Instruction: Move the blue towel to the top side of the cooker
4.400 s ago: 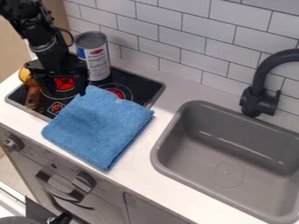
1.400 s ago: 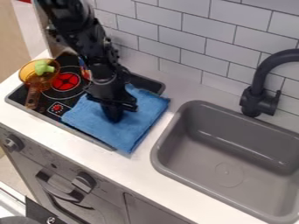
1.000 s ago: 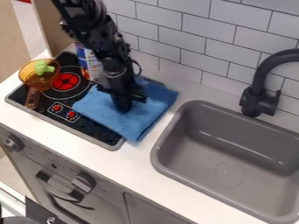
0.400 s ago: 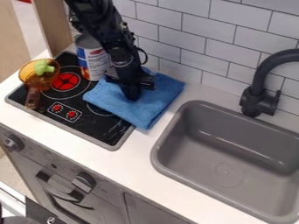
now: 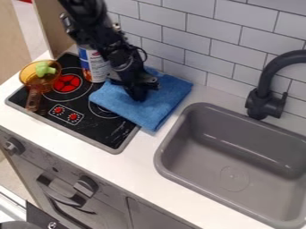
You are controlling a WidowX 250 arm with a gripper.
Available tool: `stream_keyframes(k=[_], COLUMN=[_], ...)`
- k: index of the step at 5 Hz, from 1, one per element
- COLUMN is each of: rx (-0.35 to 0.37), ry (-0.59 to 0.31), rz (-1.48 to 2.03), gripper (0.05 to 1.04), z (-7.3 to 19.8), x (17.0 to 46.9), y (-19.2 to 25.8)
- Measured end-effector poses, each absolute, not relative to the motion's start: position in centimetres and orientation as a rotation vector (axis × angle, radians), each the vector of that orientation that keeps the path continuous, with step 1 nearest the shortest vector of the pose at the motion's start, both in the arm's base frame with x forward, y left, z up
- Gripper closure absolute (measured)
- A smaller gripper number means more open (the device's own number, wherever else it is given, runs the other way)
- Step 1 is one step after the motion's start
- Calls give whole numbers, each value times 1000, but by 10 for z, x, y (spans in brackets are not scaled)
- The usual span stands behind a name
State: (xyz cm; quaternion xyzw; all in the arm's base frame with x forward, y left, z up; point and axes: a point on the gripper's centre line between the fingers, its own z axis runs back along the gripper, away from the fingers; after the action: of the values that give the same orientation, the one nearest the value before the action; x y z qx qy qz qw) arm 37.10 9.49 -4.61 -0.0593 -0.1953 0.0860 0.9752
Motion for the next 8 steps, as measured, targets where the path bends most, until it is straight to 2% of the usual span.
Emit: stream_keyframes(k=[1, 2, 3, 4, 6, 7, 8], rx=[-152, -125, -159, -146, -119, -114, -70], ry=[-452, -517, -564, -535, -489, -428, -371], rz=[212, 250, 272, 239, 244, 220, 207], gripper=[671, 394, 135, 84, 84, 84, 84], z=[-34, -13, 6, 17, 26, 22, 28], x=[371, 366, 357, 344, 318, 298, 286], y=[99, 106, 111, 116, 127, 139, 168])
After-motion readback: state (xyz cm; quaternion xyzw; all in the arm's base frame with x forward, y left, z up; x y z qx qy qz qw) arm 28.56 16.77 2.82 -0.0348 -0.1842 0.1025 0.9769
